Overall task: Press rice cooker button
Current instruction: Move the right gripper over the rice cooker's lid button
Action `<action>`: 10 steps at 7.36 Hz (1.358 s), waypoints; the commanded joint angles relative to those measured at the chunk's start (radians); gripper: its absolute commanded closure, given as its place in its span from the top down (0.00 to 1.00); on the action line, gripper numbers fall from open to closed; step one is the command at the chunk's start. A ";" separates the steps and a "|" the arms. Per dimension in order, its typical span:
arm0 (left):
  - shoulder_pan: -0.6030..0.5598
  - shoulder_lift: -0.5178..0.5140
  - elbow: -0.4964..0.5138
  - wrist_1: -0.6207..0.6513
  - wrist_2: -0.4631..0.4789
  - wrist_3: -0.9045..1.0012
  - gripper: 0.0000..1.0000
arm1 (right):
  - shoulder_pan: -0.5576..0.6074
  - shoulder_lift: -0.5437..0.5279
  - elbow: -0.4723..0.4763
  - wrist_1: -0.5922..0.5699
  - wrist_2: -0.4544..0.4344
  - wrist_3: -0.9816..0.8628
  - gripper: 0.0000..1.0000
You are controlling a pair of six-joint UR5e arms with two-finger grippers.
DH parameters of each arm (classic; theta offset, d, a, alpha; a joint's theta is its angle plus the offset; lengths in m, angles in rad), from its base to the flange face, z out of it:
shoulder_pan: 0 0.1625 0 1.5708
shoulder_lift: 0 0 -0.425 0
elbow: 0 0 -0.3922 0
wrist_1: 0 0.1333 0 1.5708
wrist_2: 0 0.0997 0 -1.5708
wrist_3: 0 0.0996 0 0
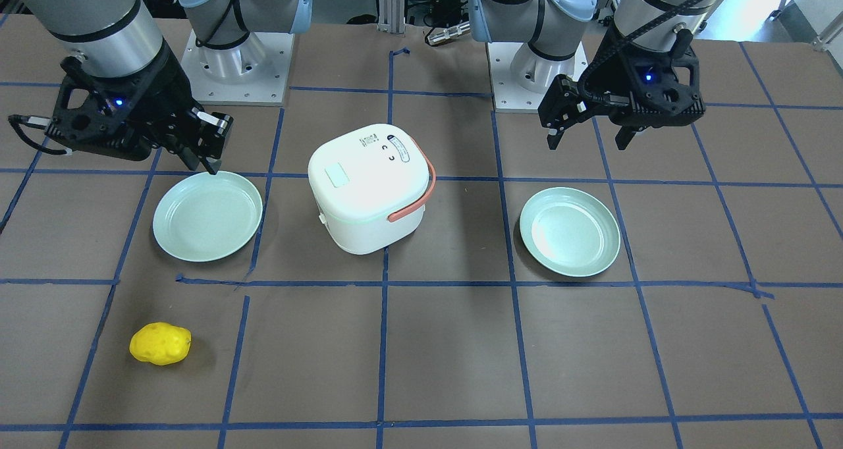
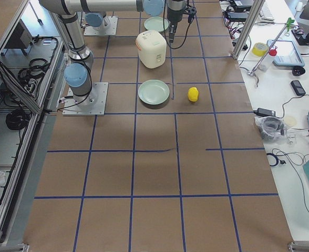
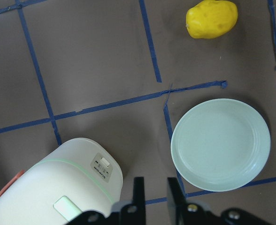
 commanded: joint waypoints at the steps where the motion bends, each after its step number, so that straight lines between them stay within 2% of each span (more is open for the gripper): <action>1: 0.000 0.000 0.000 0.000 0.000 0.000 1.00 | 0.032 0.014 0.015 -0.001 0.023 0.012 0.00; 2: 0.000 0.000 0.000 0.000 0.000 0.000 1.00 | 0.063 0.022 0.030 -0.013 0.033 0.053 0.00; 4: 0.000 0.000 0.000 0.000 0.000 0.000 1.00 | 0.139 0.048 0.098 -0.170 0.063 0.212 0.00; 5: 0.000 0.000 0.000 0.000 0.000 0.000 1.00 | 0.161 0.052 0.128 -0.197 0.066 0.217 0.00; 10: 0.000 0.000 0.000 0.000 0.000 0.000 1.00 | 0.224 0.088 0.179 -0.222 0.067 0.219 0.00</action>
